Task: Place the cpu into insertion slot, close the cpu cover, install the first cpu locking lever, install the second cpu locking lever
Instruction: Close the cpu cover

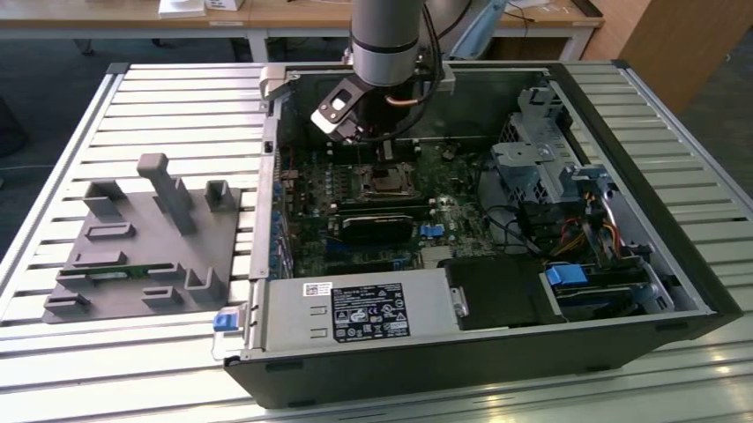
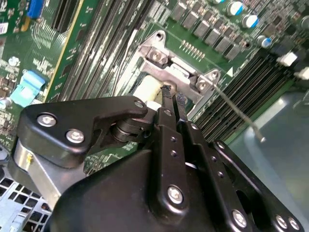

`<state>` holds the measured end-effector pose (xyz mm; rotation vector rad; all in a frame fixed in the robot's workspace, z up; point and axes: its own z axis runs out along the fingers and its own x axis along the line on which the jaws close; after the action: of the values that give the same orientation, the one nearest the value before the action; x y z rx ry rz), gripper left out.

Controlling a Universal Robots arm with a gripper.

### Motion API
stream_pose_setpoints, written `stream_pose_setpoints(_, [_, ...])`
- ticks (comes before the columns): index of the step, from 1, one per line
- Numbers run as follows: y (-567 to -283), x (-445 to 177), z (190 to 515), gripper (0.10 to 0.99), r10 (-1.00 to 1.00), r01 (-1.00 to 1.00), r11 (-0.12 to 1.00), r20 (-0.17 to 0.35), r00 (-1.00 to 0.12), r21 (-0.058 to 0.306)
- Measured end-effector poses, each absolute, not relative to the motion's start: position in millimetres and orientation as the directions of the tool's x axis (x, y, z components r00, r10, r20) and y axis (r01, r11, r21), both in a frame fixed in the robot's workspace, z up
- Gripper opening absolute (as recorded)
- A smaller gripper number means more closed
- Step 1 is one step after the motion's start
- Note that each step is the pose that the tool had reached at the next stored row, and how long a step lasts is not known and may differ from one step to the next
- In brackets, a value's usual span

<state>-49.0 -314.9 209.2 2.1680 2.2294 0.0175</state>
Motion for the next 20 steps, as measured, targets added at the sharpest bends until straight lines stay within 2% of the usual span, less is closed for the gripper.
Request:
stream_pose_setpoints(11, [-314.6, -55.5, 200.0, 0.176, 1.0, 0.999, 0.028, -0.015, -0.028, 0.03])
stream_pose_setpoints(20, [-314.6, -55.3, 207.3, 0.176, 1.0, 0.999, 0.028, -0.015, -0.028, 0.03])
